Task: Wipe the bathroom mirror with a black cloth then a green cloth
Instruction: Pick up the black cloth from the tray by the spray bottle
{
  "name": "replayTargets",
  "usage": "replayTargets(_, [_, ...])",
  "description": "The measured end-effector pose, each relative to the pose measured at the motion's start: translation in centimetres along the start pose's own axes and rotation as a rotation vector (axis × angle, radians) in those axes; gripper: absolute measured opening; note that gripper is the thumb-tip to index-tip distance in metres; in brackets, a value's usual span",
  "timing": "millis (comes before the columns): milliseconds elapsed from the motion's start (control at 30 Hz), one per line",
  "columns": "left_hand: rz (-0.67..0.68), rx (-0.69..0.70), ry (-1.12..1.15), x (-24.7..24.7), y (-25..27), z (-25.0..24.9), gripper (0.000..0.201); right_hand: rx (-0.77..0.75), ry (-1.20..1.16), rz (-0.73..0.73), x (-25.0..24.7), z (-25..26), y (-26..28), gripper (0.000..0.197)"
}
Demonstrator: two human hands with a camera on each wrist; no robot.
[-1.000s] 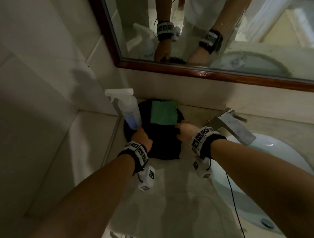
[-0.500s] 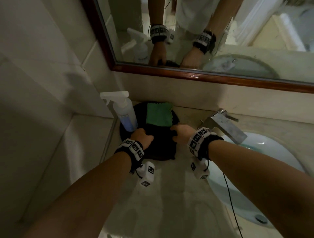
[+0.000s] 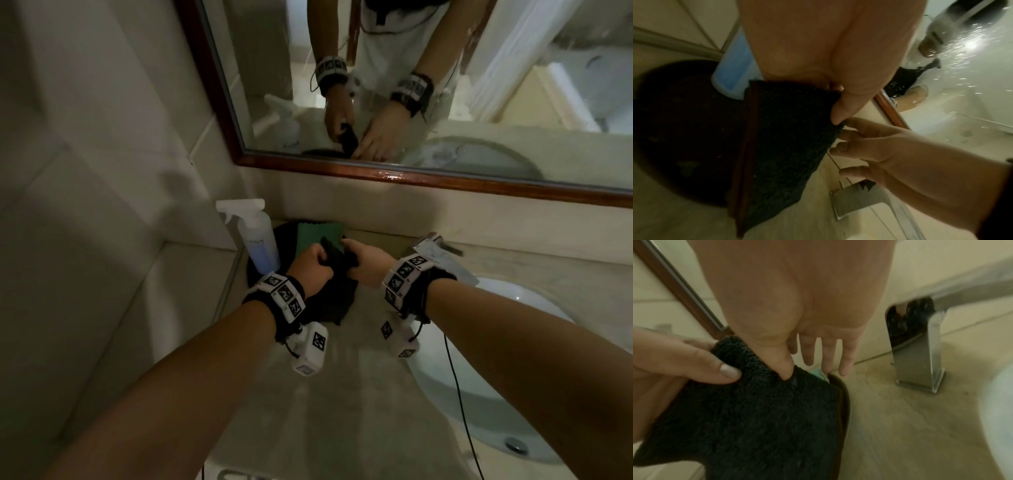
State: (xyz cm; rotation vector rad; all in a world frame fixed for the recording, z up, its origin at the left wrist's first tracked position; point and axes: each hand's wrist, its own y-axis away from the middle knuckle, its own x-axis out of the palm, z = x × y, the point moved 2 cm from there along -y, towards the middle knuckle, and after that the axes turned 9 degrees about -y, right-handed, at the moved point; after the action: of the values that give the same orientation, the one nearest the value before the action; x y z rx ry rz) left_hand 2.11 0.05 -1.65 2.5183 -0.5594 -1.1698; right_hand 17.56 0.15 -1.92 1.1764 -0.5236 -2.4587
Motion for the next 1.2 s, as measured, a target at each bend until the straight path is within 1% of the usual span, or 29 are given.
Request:
replayTargets(100, [0.003,0.071,-0.018,-0.4,1.2,-1.8,0.034,-0.042,-0.031,-0.003,-1.3,0.4,1.1,0.07])
replayTargets(233, [0.001,0.186,-0.051,-0.8,3.8,-5.2,0.024,-0.086,-0.128,-0.006,-3.7,0.5,3.8,0.062])
replayTargets(300, [-0.001,0.259,-0.079,-0.8,5.4,-7.3,0.025,-0.096,-0.136,-0.019,-5.1,0.2,5.8,0.059])
replayTargets(367, [0.009,0.332,-0.083,-0.5,7.1,-9.7,0.033,-0.118,-0.129,-0.066,-6.4,-0.4,8.3,0.056])
replayTargets(433, [0.001,0.397,-0.089,0.0,8.8,-12.7,0.039,-0.135,-0.127,-0.131,-8.0,-1.2,11.6,0.05])
replayTargets(533, [-0.029,0.47,-0.105,1.3,11.9,-18.0,0.028,-0.195,-0.105,-0.197,-10.9,-2.6,17.3,0.042])
replayTargets(600, [-0.064,0.531,-0.113,2.6,14.2,-21.7,0.029,-0.232,-0.059,-0.255,-13.2,-4.0,21.4,0.039])
replayTargets(667, [-0.098,0.581,-0.135,4.1,16.6,-25.5,0.031,-0.25,-0.074,-0.311,-15.5,-6.1,25.5,0.035])
replayTargets(800, [-0.152,0.588,-0.159,7.2,20.9,-32.8,0.03,-0.166,-0.132,-0.396,-20.2,-10.8,33.4,0.027])
replayTargets(900, [-0.222,0.633,-0.168,9.4,23.3,-37.5,0.032,-0.16,-0.126,-0.489,-23.2,-13.7,39.6,0.027])
replayTargets(1000, [-0.24,0.743,-0.193,11.6,25.9,-42.2,0.032,-0.127,-0.138,-0.632,-26.1,-16.7,45.2,0.026])
replayTargets(1100, [-0.288,0.925,-0.24,13.3,28.3,-46.7,0.043,-0.095,-0.199,-0.751,-28.3,-19.0,49.6,0.017])
replayTargets(1167, [-0.324,1.038,-0.233,14.4,29.7,-49.4,0.046,-0.073,-0.277,-0.815,-29.6,-20.2,51.8,0.01])
replayTargets(1200, [-0.324,1.054,-0.24,15.0,30.0,-50.6,0.044,-0.065,-0.339,-0.831,-30.2,-20.8,52.7,0.01])
